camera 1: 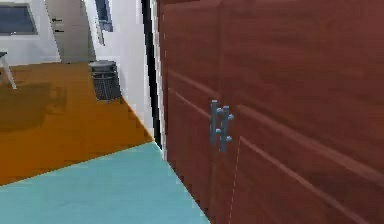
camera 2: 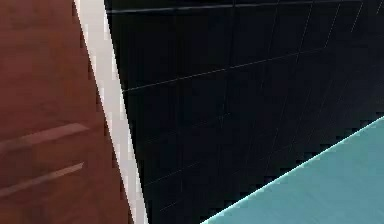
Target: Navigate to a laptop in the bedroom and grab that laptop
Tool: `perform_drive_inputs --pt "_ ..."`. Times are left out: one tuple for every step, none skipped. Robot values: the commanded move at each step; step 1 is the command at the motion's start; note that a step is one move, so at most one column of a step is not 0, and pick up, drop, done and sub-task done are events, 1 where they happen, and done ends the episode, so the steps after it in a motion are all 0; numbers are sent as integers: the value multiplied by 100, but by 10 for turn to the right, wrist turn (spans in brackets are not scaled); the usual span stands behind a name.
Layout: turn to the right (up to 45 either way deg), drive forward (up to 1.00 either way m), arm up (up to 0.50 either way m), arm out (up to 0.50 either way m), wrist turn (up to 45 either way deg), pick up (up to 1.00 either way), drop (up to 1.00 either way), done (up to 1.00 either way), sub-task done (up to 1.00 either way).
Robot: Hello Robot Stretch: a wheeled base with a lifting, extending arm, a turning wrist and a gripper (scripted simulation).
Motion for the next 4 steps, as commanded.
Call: perform_drive_inputs --pt "450 0 0 0 0 0 0 0 0" --pt "450 0 0 0 0 0 0 0 0" --pt "450 0 0 0 0 0 0 0 0" --pt "300 0 0 0 0 0 0 0 0"
